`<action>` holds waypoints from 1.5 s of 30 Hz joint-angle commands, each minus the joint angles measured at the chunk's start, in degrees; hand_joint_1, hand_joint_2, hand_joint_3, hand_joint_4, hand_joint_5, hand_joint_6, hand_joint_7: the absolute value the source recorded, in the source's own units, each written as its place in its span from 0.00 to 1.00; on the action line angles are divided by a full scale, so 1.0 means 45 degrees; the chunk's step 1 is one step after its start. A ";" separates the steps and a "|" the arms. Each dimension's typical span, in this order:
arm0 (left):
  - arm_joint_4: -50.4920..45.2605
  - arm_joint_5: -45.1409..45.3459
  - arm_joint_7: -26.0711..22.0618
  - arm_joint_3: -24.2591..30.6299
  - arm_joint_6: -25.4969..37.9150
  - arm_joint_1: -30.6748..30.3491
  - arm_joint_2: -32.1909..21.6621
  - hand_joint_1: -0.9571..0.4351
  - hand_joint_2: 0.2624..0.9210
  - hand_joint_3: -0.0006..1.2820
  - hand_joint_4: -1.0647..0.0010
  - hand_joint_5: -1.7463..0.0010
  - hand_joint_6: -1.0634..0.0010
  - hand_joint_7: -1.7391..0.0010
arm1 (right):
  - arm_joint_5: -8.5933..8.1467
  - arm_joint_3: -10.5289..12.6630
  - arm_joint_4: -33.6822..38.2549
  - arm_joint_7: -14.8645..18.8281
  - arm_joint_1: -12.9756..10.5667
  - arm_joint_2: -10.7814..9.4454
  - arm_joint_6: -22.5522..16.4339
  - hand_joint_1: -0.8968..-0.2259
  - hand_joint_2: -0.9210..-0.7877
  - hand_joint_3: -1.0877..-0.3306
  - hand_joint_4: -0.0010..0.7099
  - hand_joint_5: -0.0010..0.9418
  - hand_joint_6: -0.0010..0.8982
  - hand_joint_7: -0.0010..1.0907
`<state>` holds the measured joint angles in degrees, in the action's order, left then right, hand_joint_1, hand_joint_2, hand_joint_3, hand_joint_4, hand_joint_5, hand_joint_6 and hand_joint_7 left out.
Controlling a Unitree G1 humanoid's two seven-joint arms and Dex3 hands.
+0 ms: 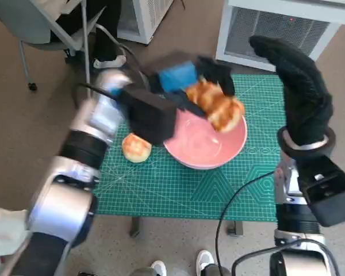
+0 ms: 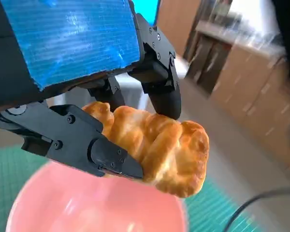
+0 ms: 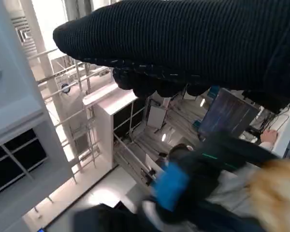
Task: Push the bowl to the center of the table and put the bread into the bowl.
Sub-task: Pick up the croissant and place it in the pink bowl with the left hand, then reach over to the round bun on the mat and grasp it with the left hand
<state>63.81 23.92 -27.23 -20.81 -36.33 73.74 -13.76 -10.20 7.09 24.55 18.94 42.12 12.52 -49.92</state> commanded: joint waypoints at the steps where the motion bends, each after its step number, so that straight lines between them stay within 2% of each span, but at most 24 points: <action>1: 0.0516 0.0514 0.0332 -0.0371 0.0482 0.0267 0.0269 0.69 1.00 0.09 0.43 0.32 0.44 0.28 | 0.0251 0.0080 -0.0150 -0.0214 -0.0418 0.0119 0.0195 0.51 0.00 0.44 0.38 0.00 0.04 0.51; 2: 0.0607 0.0583 0.0235 -0.0438 0.0731 0.0248 0.0348 0.69 1.00 0.10 0.44 0.31 0.46 0.27 | 0.0277 0.0082 -0.0197 -0.0245 -0.0452 0.0131 0.0213 0.51 0.00 0.44 0.38 0.00 0.04 0.51; 4: 0.0742 0.0726 -0.0002 -0.0600 0.1189 0.0227 0.0468 0.69 1.00 0.19 0.57 0.23 0.56 0.21 | 0.0322 0.0086 -0.0284 -0.0300 -0.0507 0.0144 0.0251 0.51 0.00 0.44 0.38 0.00 0.04 0.51; 5: 0.0787 0.0796 -0.0122 -0.0676 0.1387 0.0219 0.0515 0.69 0.97 0.19 0.61 0.31 0.62 0.26 | 0.0343 0.0089 -0.0321 -0.0324 -0.0529 0.0148 0.0269 0.51 0.00 0.44 0.38 0.00 0.04 0.51; 6: 0.0817 0.0864 -0.0274 -0.0755 0.1600 0.0194 0.0555 0.68 0.95 0.19 0.64 0.49 0.65 0.41 | 0.0359 0.0096 -0.0364 -0.0346 -0.0553 0.0155 0.0293 0.51 0.00 0.44 0.38 0.00 0.04 0.51; 7: 0.0823 0.0904 -0.0378 -0.0804 0.1743 0.0172 0.0576 0.68 0.95 0.18 0.65 0.57 0.66 0.48 | 0.0376 0.0097 -0.0405 -0.0366 -0.0572 0.0155 0.0315 0.51 0.00 0.44 0.38 0.00 0.04 0.51; 9: 0.0767 0.0908 -0.0647 -0.0862 0.1985 0.0104 0.0560 0.66 0.96 0.13 0.67 0.82 0.70 0.66 | 0.0413 0.0098 -0.0475 -0.0409 -0.0611 0.0158 0.0339 0.51 0.00 0.44 0.38 0.00 0.03 0.51; 11: 0.0694 0.0816 -0.1042 -0.0857 0.2237 0.0069 0.0497 0.65 0.97 0.09 0.72 0.92 0.72 0.75 | 0.0477 0.0102 -0.0542 -0.0476 -0.0658 0.0159 0.0339 0.52 0.00 0.44 0.38 0.00 0.03 0.51; 13: 0.0558 0.0718 -0.1384 -0.0823 0.2377 0.0027 0.0385 0.64 0.95 0.07 0.77 0.96 0.74 0.79 | 0.0571 0.0103 -0.0627 -0.0559 -0.0707 0.0162 0.0341 0.52 0.00 0.44 0.38 0.00 0.03 0.51; 17: 0.0191 0.0628 -0.1481 -0.0702 0.2054 -0.0197 0.0039 0.60 0.94 0.05 0.84 0.99 0.78 0.83 | 0.0657 0.0073 -0.0708 -0.0682 -0.0762 0.0142 0.0373 0.52 0.00 0.44 0.38 0.00 0.03 0.51; 22: -0.0385 0.0161 -0.1206 -0.0179 0.1127 -0.0733 -0.0635 0.50 0.95 0.03 0.96 1.00 0.87 0.87 | 0.0740 0.0001 -0.0778 -0.0803 -0.0811 0.0062 0.0352 0.52 0.00 0.44 0.38 0.00 0.02 0.52; 28: -0.1240 -0.0893 -0.1460 0.0747 -0.0370 -0.1412 -0.1685 0.41 0.97 0.03 1.00 1.00 0.97 0.92 | 0.0810 -0.0033 -0.0789 -0.0874 -0.0852 0.0030 0.0256 0.50 0.00 0.44 0.38 0.00 0.02 0.52; 34: -0.2452 -0.2244 -0.2249 0.1774 -0.1197 -0.2274 -0.2948 0.41 0.96 0.02 1.00 1.00 0.94 0.93 | 0.0704 -0.0042 -0.0790 -0.0833 -0.0876 0.0058 0.0200 0.50 0.00 0.44 0.37 0.00 0.01 0.52; 38: -0.3260 -0.2707 -0.2516 0.2189 -0.0834 -0.2857 -0.3584 0.42 0.96 0.02 0.97 0.99 0.90 0.92 | 0.0613 -0.0054 -0.0765 -0.0781 -0.0857 0.0067 0.0202 0.49 0.00 0.44 0.36 0.00 0.01 0.52; 45: -0.3920 -0.2466 -0.2348 0.2437 -0.0543 -0.3877 -0.4628 0.45 0.96 0.01 0.88 0.97 0.82 0.90 | 0.0648 -0.0062 -0.0673 -0.0798 -0.0783 0.0080 0.0150 0.49 0.00 0.44 0.37 0.00 0.01 0.52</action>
<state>47.15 12.58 -37.66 -10.12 -39.39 58.85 -33.07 -6.98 6.82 20.95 15.32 39.40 12.80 -49.29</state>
